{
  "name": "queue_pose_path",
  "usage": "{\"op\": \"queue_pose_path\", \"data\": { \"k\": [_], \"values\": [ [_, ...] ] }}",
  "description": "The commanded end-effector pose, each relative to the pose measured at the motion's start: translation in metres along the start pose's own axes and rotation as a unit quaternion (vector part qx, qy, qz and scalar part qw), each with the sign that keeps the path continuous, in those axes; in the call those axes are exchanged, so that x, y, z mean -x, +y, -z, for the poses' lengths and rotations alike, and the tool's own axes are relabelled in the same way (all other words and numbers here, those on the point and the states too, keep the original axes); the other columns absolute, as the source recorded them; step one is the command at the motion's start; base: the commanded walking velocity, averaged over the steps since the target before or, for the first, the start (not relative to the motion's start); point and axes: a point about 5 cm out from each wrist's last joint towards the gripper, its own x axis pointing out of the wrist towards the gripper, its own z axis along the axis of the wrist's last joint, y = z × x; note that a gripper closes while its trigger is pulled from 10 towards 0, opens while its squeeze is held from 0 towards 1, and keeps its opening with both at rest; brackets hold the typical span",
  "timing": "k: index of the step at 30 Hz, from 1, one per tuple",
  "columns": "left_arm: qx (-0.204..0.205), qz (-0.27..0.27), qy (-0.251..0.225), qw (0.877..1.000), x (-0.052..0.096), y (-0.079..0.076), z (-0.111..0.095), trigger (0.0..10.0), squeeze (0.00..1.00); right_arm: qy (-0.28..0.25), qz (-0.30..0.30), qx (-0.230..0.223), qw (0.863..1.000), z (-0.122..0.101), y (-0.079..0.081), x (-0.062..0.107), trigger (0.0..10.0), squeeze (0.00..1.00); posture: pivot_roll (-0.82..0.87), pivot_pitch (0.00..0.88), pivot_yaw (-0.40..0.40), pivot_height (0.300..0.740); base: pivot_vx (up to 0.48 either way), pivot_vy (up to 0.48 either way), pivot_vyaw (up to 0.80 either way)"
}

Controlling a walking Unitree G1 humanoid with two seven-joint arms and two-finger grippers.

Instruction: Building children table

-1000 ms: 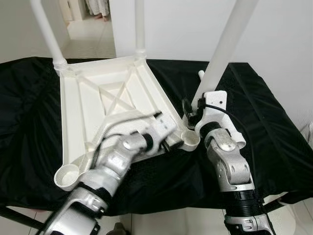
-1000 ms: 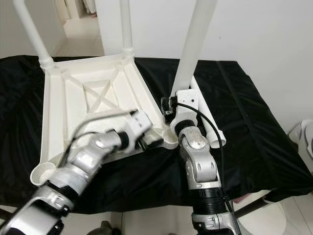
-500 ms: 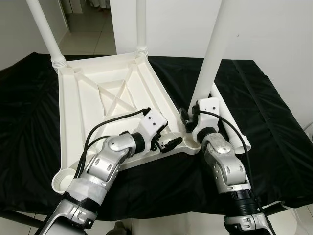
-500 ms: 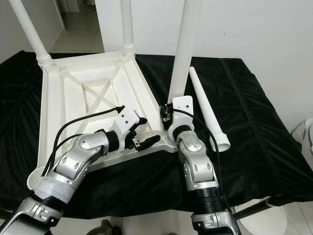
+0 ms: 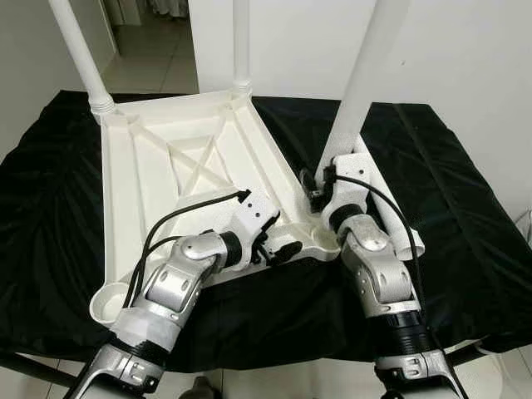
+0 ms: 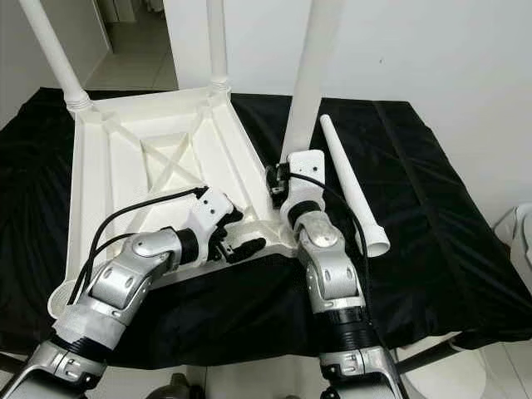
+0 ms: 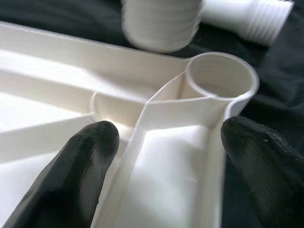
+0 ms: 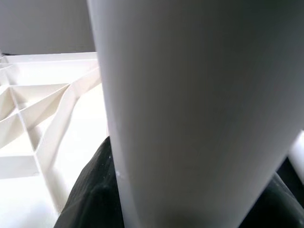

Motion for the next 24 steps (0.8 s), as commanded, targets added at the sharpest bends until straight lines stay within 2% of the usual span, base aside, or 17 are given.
{"op": "queue_pose_path", "data": {
  "k": [1,6,14,24],
  "values": [
    [0.000,-0.090,0.016,0.996,0.001,0.012,0.002,10.0,0.00,-0.019,0.008,-0.012,1.000,-0.007,-0.001,-0.001,10.0,0.00,0.09,0.034,-0.014,0.740,0.000,0.000,0.00],
    [0.005,-0.123,0.023,0.992,0.000,0.021,0.000,10.0,0.00,-0.031,0.025,-0.020,0.999,-0.011,-0.008,-0.002,10.0,0.00,0.09,0.031,-0.008,0.740,0.000,0.000,0.00],
    [-0.003,-0.135,0.015,0.991,-0.002,0.026,-0.010,10.0,0.00,-0.044,0.035,-0.027,0.998,-0.015,-0.013,0.000,10.0,0.00,0.09,0.030,-0.005,0.740,0.000,0.000,0.00],
    [0.005,-0.148,0.055,0.987,-0.003,0.027,-0.001,10.0,0.00,-0.077,0.056,-0.053,0.994,-0.021,-0.025,0.011,10.0,0.00,0.08,0.035,0.001,0.740,0.000,0.000,0.00]
  ]
}}
